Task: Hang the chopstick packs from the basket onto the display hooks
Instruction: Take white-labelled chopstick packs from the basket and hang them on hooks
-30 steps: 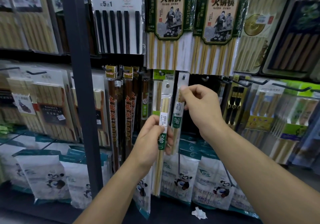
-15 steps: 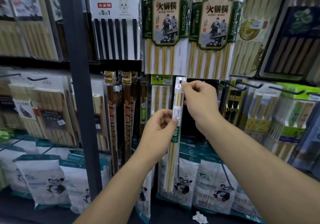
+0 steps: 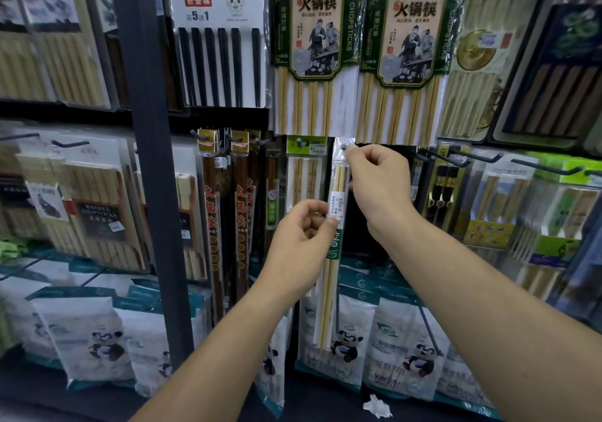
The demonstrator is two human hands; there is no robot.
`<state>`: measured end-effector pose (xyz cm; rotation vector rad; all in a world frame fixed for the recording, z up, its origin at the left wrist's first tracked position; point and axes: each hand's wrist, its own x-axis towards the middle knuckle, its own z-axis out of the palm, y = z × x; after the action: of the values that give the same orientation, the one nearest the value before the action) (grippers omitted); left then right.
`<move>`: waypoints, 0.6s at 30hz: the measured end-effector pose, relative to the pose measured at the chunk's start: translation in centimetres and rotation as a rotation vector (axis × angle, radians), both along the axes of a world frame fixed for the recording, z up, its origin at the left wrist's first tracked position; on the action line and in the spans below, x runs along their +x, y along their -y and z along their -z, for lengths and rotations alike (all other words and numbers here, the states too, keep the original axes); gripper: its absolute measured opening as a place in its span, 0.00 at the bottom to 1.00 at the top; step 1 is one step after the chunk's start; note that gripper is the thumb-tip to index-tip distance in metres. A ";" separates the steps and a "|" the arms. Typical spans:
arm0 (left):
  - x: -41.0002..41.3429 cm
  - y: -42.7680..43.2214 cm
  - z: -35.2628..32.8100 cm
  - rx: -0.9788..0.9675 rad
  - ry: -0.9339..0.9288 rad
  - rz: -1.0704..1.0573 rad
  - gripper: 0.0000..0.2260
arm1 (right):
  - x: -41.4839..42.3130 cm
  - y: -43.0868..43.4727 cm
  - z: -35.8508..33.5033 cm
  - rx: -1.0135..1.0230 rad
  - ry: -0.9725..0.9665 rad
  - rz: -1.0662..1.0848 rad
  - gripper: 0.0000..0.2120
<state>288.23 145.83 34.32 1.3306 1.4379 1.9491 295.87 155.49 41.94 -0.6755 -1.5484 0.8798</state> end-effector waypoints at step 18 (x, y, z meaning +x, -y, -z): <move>-0.5 -3.4 -2.1 -0.131 -0.108 -0.063 0.21 | 0.4 -1.8 6.6 0.142 0.331 -0.128 0.28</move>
<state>287.77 149.26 36.39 1.3641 1.6474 1.8110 296.24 157.24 35.33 -0.6473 -1.9485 0.7691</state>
